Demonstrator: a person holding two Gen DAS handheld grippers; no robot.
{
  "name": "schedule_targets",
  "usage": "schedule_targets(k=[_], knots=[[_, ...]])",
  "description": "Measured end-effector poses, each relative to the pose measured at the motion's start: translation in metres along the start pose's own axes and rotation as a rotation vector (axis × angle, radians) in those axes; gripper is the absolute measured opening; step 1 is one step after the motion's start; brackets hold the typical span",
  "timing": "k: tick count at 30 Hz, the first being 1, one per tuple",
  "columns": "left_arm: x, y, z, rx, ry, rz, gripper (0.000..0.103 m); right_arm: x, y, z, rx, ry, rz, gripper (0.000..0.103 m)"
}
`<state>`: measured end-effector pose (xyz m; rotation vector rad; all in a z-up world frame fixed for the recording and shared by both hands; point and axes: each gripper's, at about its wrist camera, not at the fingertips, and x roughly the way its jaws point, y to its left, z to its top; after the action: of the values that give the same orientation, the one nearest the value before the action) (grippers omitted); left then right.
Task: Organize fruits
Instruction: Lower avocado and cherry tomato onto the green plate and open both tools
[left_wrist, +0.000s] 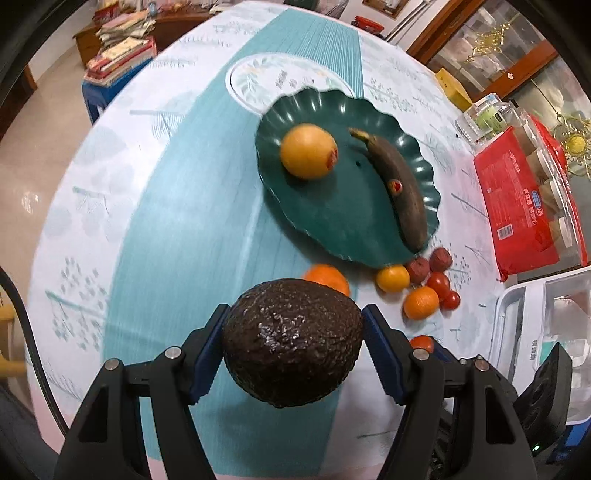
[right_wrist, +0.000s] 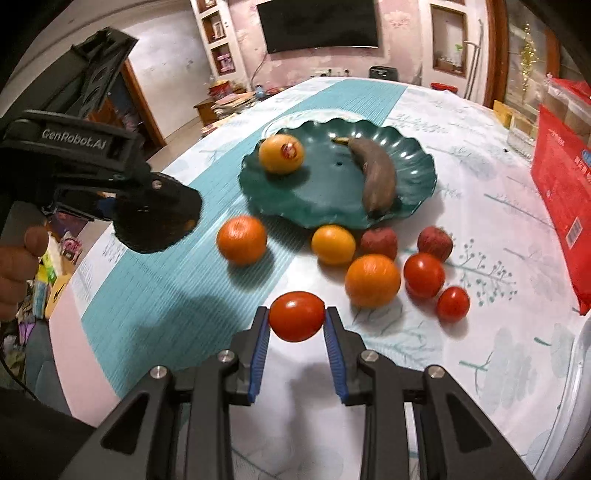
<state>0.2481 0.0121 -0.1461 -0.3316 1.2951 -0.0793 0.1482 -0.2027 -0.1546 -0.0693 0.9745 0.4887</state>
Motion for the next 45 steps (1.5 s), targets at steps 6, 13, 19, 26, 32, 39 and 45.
schedule_targets(k=[6,13,19,26,32,39,45], knots=[[-0.003,0.014,0.029,0.061,-0.024,0.001,0.070,0.003,-0.001,0.015,0.027,-0.020,-0.050,0.030],[0.008,0.015,0.055,0.113,-0.042,-0.016,0.070,0.008,-0.007,0.051,0.071,-0.064,-0.122,0.030],[0.024,0.007,0.073,0.131,-0.043,-0.061,0.070,0.019,-0.012,0.073,0.117,-0.081,-0.148,0.030],[0.042,-0.007,0.077,0.162,-0.015,-0.117,0.070,0.037,-0.012,0.080,0.152,-0.055,-0.159,0.030],[0.057,-0.012,0.078,0.169,0.037,-0.136,0.065,0.050,-0.015,0.077,0.191,-0.018,-0.163,0.030],[0.052,-0.021,0.077,0.214,0.031,-0.184,0.065,0.057,-0.016,0.076,0.223,0.003,-0.188,0.035],[0.039,-0.018,0.073,0.212,0.018,-0.205,0.070,0.049,-0.015,0.075,0.257,-0.010,-0.204,0.056]])
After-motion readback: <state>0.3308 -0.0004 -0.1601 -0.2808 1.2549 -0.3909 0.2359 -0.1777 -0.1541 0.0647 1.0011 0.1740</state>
